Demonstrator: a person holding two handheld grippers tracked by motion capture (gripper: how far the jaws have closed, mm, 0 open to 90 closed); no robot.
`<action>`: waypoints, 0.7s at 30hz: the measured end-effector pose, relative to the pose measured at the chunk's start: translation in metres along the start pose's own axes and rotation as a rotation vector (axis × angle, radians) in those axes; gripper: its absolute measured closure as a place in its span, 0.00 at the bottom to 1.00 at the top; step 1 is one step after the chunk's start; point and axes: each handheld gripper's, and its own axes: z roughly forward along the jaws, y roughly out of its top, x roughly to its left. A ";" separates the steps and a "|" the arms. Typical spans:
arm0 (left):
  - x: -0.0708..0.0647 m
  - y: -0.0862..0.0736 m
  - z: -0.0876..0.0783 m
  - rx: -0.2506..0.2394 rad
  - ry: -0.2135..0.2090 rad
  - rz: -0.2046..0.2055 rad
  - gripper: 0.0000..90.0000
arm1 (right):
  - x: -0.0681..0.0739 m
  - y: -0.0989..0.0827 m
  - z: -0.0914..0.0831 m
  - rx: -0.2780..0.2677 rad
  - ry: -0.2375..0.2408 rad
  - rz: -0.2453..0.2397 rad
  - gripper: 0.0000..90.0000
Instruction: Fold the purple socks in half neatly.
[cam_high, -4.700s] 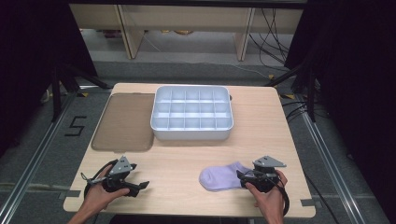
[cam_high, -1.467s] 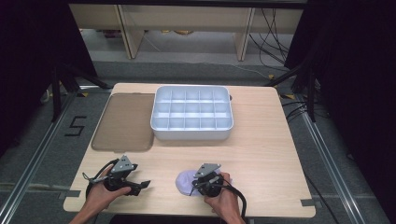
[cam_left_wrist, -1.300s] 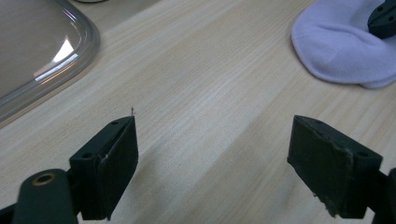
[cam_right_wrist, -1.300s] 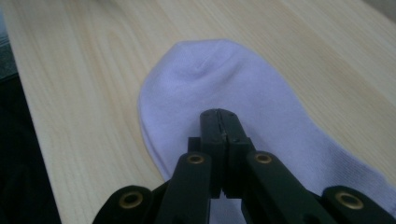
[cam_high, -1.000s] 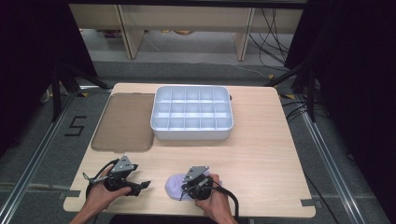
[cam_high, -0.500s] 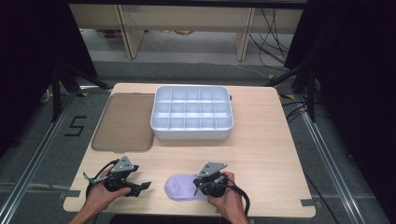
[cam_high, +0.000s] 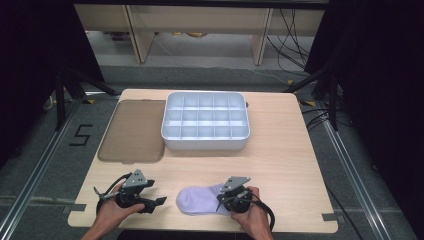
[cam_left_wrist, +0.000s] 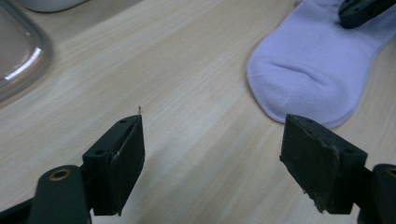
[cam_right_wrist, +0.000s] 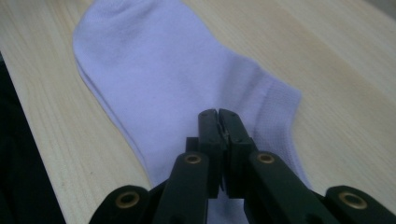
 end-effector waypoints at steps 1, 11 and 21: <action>-0.001 0.000 0.001 0.004 -0.014 0.004 0.24 | 0.001 0.001 0.002 0.005 -0.005 -0.006 0.99; -0.012 0.003 0.010 0.023 -0.060 -0.027 0.34 | 0.003 0.020 0.019 0.011 0.004 -0.039 0.99; -0.021 0.005 0.019 0.036 -0.075 0.007 0.49 | 0.005 0.024 0.022 0.009 0.018 -0.053 0.99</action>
